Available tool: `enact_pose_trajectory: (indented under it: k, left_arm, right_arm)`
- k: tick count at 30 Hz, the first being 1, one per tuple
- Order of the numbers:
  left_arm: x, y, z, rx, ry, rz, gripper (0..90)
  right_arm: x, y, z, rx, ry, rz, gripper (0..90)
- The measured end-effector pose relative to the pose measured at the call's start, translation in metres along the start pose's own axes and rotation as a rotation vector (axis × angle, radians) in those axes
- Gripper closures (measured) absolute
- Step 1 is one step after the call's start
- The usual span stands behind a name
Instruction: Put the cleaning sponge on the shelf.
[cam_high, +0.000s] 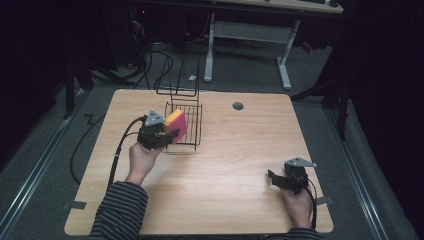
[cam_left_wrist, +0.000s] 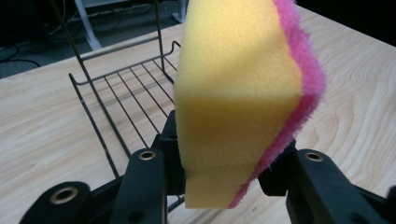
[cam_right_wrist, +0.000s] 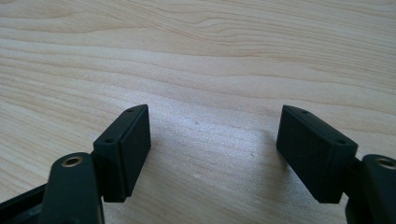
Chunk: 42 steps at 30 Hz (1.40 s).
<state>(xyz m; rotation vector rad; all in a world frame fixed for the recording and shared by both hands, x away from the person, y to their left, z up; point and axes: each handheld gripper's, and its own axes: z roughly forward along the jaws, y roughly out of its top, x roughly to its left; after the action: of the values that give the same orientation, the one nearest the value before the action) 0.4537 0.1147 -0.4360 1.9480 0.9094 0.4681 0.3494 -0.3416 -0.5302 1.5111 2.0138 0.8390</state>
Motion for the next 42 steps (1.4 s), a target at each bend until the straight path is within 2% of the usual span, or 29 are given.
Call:
enact_pose_trajectory:
  k: [6, 11, 17, 22, 27, 30, 33, 37, 42]
  left_arm:
    - [0.001, 0.002, 0.007, 0.000, 0.012, 0.002, 61.2]
    - [0.004, 0.007, 0.014, -0.007, 0.028, 0.023, 61.2]
    - [0.010, 0.010, 0.024, -0.039, 0.046, -0.001, 61.2]
    - [0.013, 0.011, 0.035, -0.022, 0.057, -0.001, 61.2]
    - [0.018, 0.013, 0.045, -0.018, 0.059, -0.027, 61.0]
    - [0.022, 0.013, 0.051, -0.036, 0.075, -0.035, 61.0]
    - [0.026, 0.010, 0.056, -0.026, 0.080, -0.065, 61.0]
    - [0.029, 0.006, 0.062, 0.007, 0.096, -0.053, 60.9]
    - [0.032, 0.004, 0.066, 0.003, 0.109, -0.060, 60.7]
  right_arm:
    - [0.000, 0.000, 0.000, 0.000, -0.001, 0.000, 26.4]
    - [0.000, 0.000, 0.000, 0.001, -0.001, 0.000, 26.4]
    - [0.000, 0.000, 0.000, 0.000, 0.000, -0.002, 26.4]
    - [0.000, 0.000, 0.000, 0.001, 0.000, -0.001, 26.3]
    - [0.000, 0.000, 0.000, 0.000, 0.000, -0.002, 26.3]
    - [0.000, 0.000, 0.000, 0.001, 0.001, -0.002, 26.3]
    - [0.001, 0.000, 0.000, 0.002, 0.000, 0.003, 26.3]
    - [0.000, 0.000, 0.000, 0.001, 0.000, -0.001, 26.3]
    - [0.001, 0.000, 0.000, 0.002, 0.000, 0.002, 26.3]
